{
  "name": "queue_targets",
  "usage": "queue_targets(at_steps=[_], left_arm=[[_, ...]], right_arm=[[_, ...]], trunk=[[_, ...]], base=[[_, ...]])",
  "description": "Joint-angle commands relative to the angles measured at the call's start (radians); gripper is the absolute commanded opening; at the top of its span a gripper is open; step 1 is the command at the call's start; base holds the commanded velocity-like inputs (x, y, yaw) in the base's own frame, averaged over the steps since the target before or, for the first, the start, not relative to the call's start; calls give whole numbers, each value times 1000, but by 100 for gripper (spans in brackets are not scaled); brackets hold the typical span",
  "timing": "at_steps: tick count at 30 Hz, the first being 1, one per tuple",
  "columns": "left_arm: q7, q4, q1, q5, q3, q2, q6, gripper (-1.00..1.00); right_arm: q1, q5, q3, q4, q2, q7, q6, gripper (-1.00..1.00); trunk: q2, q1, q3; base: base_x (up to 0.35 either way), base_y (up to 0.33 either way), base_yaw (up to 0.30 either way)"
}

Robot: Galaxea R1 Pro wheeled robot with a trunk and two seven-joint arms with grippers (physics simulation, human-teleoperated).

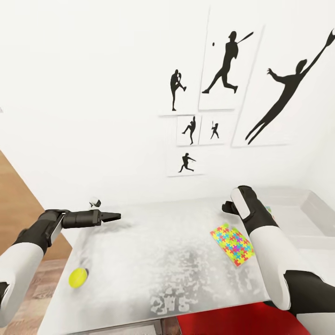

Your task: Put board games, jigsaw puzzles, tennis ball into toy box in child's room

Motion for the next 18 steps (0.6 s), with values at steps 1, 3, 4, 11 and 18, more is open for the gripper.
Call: queue_targets(at_steps=[1,3,4,11,18], left_arm=[[-4,0,-1,0,0,0,11,100],[-4,0,-1,0,0,0,11,100],[-4,0,-1,0,0,0,11,100],[-4,0,-1,0,0,0,11,100],[-4,0,-1,0,0,0,11,100]], right_arm=[[-1,-10,1,-1,0,-9,2,100],[-1,-11,1,-1,0,-9,2,100],[0,-11,2,-1,0,-9,2,100],[-1,-11,5,-1,0,-8,2,100],[-1,-12,5,-1,0,-8,1,100]], trunk=[[-2,1,-4],[-2,1,-7],[-2,1,-9],[-2,1,-20],[-2,1,-31]], base=[[0,0,0],[0,0,0],[0,0,0],[0,0,0],[0,0,0]])
